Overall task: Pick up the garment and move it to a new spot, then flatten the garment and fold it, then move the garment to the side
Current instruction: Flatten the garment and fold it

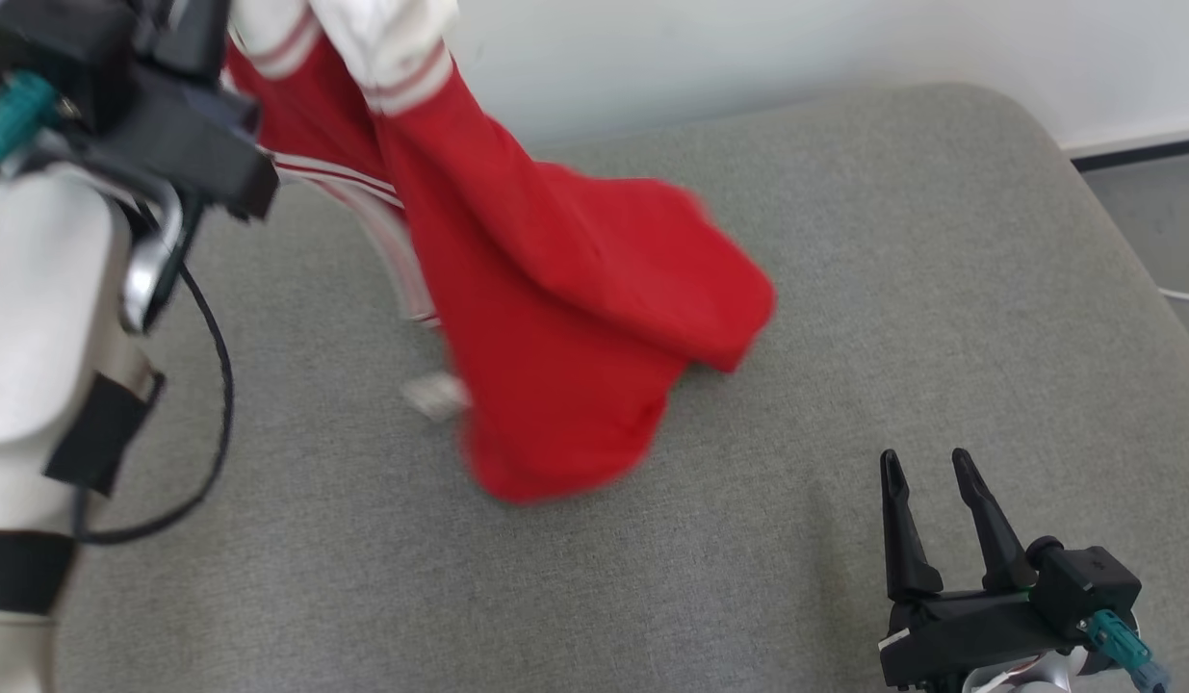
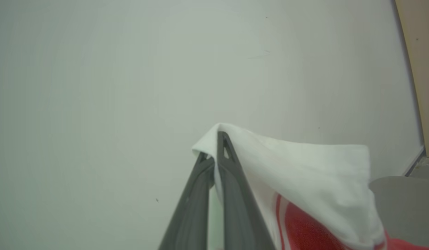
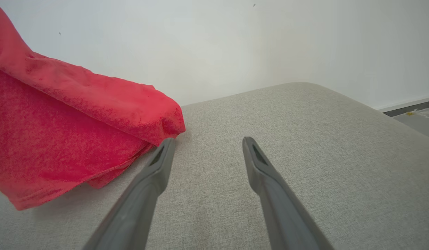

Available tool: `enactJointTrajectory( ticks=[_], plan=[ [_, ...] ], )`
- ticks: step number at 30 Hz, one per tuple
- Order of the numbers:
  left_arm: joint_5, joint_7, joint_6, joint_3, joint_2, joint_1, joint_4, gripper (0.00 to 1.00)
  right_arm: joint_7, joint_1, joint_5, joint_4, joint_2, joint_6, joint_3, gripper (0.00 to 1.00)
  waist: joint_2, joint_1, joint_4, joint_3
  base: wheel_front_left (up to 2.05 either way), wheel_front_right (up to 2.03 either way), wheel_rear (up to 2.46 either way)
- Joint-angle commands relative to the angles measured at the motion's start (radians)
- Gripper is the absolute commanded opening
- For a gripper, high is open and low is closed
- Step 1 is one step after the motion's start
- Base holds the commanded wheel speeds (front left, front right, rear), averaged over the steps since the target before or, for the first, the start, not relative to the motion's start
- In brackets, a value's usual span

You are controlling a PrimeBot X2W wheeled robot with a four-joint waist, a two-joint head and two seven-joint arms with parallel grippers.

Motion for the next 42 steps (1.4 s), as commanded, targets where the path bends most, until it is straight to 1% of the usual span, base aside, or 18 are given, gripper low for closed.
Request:
enactJointTrajectory(
  ticks=[1,7,9,11,17,21,27,31,37,42],
  plan=[
    [-0.004,0.013,0.003,-0.011,0.020,-0.034,-0.020,0.00,0.000,0.011,0.009,0.001,0.002,-0.002,0.001,1.00,-0.0001,0.0000,0.010,-0.027,0.00,0.00,0.00],
    [-0.019,0.068,0.003,-0.052,0.090,-0.129,-0.081,0.00,0.000,0.029,0.011,0.005,0.002,-0.002,0.001,1.00,-0.0001,0.0000,0.003,-0.052,0.00,0.00,0.00],
    [-0.029,0.085,0.003,-0.057,0.104,-0.146,-0.095,0.00,0.000,0.033,0.012,0.003,0.003,-0.002,-0.001,1.00,-0.0001,0.0000,0.002,-0.054,0.00,0.00,0.00],
    [-0.036,0.099,0.003,-0.064,0.102,-0.141,-0.105,0.00,0.000,0.033,0.013,-0.001,0.003,-0.002,-0.003,1.00,-0.0001,0.0000,0.001,-0.052,0.00,0.00,0.00],
    [-0.070,0.106,0.004,-0.103,0.064,-0.055,-0.117,0.00,0.000,0.021,0.027,-0.001,0.003,-0.002,0.009,1.00,-0.0001,0.0000,-0.003,-0.038,0.00,0.00,0.00],
    [-0.094,0.084,0.021,-0.135,0.006,0.045,-0.115,0.00,0.000,0.009,0.031,-0.004,0.003,-0.002,0.016,1.00,-0.0001,0.0000,-0.015,-0.018,0.00,0.00,0.00],
    [-0.123,0.038,0.053,-0.184,-0.097,0.180,-0.108,0.00,0.000,-0.004,0.025,-0.007,0.003,-0.002,0.005,1.00,-0.0001,0.0000,-0.034,0.010,0.00,0.00,0.00],
    [-0.135,0.011,0.061,-0.217,-0.150,0.270,-0.115,0.00,0.000,0.003,0.021,-0.005,0.003,-0.002,-0.004,1.00,-0.0001,0.0000,-0.041,0.016,0.00,0.00,0.00],
    [-0.140,-0.013,0.084,-0.257,-0.184,0.419,-0.160,0.00,0.000,0.016,0.013,-0.005,0.003,-0.002,-0.025,1.00,-0.0001,0.0000,-0.023,0.006,0.00,0.00,0.00],
    [-0.149,-0.016,0.088,-0.311,-0.188,0.574,-0.207,0.00,0.000,0.028,0.003,-0.005,0.003,-0.002,-0.026,1.00,-0.0001,0.0000,0.013,-0.014,0.00,0.00,0.00]
  ],
)
